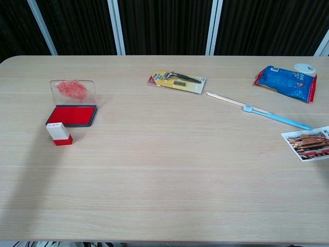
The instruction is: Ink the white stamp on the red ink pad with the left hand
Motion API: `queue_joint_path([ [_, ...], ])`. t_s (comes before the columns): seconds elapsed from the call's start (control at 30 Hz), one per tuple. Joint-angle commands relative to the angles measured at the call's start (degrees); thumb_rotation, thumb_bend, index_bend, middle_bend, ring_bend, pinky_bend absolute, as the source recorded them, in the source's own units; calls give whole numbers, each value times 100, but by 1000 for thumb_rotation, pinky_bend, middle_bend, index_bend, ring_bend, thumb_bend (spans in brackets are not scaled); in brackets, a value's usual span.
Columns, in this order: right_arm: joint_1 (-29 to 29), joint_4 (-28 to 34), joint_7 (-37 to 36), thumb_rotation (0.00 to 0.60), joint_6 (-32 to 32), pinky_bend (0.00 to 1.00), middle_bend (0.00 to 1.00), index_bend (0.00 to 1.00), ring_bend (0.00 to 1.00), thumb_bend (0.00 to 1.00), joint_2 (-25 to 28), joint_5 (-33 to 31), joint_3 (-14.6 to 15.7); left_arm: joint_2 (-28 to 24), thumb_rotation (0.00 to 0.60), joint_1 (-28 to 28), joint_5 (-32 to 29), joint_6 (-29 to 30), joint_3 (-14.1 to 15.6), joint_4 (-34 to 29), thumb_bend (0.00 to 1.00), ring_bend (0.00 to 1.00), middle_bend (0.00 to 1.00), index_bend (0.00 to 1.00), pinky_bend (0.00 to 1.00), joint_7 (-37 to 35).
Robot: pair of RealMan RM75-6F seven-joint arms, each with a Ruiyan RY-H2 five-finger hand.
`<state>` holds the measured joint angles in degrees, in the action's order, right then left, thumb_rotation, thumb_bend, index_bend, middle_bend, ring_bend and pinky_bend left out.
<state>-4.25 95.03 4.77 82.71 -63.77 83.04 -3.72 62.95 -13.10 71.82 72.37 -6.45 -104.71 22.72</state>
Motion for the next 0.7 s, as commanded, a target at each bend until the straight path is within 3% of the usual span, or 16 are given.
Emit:
queue_joint_path([
  [0.03, -2, -5, -46, 600, -10, 177, 0, 0, 0, 29, 10, 4, 2, 139, 600, -472, -766, -525, -240, -236, 111, 0, 169, 163, 0, 640],
  [0.13, -6, -13, -102, 600, -26, 177, 0, 0, 0, 31, 18, -1, 0, 260, 600, -715, -1166, -680, -330, -262, 124, 0, 205, 217, 0, 1018],
  [0.7, -32, -24, -446, 600, -100, 177, 0, 0, 0, 46, 60, 5, -5, 1499, 600, -1950, -3003, -698, -522, 197, 156, 1, 268, 284, 0, 2745],
])
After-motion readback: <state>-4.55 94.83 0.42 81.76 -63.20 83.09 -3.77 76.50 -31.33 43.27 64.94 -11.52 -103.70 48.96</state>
